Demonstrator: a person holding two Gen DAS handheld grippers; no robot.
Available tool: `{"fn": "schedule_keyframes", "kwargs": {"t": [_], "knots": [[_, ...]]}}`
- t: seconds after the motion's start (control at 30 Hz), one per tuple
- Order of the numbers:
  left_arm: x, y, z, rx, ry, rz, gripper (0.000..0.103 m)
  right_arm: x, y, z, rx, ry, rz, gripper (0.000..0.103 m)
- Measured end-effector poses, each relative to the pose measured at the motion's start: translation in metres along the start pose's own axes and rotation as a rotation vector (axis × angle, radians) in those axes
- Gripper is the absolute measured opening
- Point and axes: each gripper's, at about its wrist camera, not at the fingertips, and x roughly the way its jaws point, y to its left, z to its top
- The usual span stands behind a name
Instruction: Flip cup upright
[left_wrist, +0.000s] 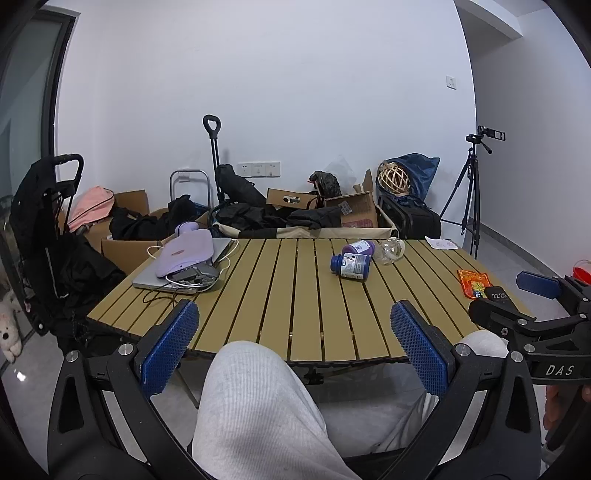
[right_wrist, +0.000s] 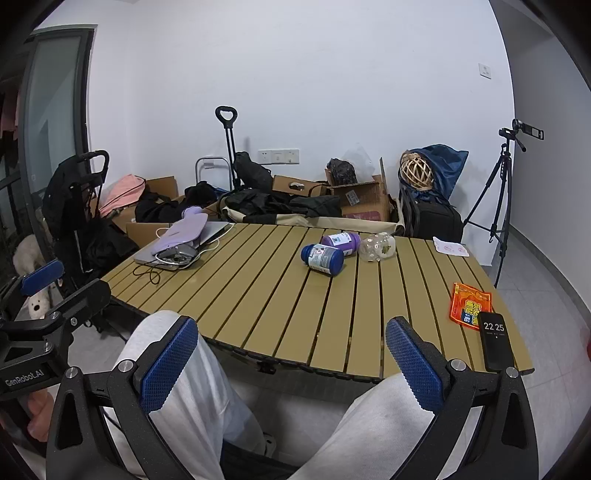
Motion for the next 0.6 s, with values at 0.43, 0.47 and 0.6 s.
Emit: {"fn": "schedule_keyframes", "kwargs": {"t": [0.43, 0.47, 0.6], "knots": [[-0.0020, -0.0010, 0.0000, 0.011, -0.017, 0.001, 0.103, -0.0026, -0.0011, 0.0018, 0.000, -0.004, -0.001, 0.103], [-0.0027, -0.0004, -0.0004, 0.008, -0.021, 0.004, 0.103, -0.0034, -0.0011, 0.0026, 0.000, -0.006, -0.001, 0.103], [-0.0020, 0.0024, 0.0012, 0.000, -0.026, -0.008, 0.103, -0.0030, 0.0001, 0.0054, -0.004, -0.004, -0.004, 0.103]]}}
